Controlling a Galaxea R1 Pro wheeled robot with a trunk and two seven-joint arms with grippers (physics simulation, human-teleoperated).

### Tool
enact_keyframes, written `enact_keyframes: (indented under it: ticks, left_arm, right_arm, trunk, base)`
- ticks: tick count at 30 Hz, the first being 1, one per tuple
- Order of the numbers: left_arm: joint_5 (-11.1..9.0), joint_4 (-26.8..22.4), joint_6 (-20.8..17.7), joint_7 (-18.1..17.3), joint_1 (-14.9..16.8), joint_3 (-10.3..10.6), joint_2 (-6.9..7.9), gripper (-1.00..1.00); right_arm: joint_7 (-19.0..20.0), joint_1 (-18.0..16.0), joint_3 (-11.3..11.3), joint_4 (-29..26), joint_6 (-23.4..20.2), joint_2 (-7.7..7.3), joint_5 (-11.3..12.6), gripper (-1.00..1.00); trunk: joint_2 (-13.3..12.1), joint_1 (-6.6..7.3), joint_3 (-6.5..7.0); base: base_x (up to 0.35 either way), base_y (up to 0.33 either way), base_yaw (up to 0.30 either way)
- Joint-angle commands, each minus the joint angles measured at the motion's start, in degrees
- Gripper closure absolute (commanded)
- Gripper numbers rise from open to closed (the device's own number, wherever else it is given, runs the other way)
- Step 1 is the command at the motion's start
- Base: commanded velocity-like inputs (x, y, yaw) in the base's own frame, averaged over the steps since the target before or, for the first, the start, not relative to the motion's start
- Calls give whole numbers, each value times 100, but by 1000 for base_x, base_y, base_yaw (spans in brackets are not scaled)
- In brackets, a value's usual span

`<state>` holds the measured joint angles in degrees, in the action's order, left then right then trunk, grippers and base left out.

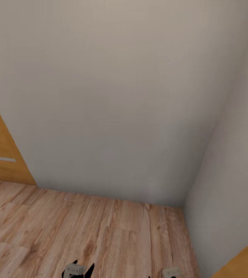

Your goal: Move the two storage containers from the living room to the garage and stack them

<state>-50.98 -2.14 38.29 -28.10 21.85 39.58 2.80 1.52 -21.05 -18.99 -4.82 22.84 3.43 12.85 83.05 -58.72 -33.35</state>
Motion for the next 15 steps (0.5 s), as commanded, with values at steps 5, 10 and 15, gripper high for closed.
enact_keyframes:
  ticks: [5, 10, 15]
  left_arm:
    - [-59, 3, 3, -38, 3, 32, 1, -100]
    - [-56, 3, 3, -38, 3, 32, 1, -100]
    - [-55, 3, 3, -39, 3, 32, 1, -100]
  right_arm:
    - [16, -4, -35, 8, 26, 0, 60, -100]
    - [15, -4, -35, 8, 27, 0, 60, -100]
    - [15, -4, -35, 8, 28, 0, 60, -100]
  trunk:
    - [3, -1, -23]
    - [3, -1, -43]
    - [3, -1, -64]
  base:
    - [41, 0, 181]
    - [11, 0, 233]
    - [3, 0, 247]
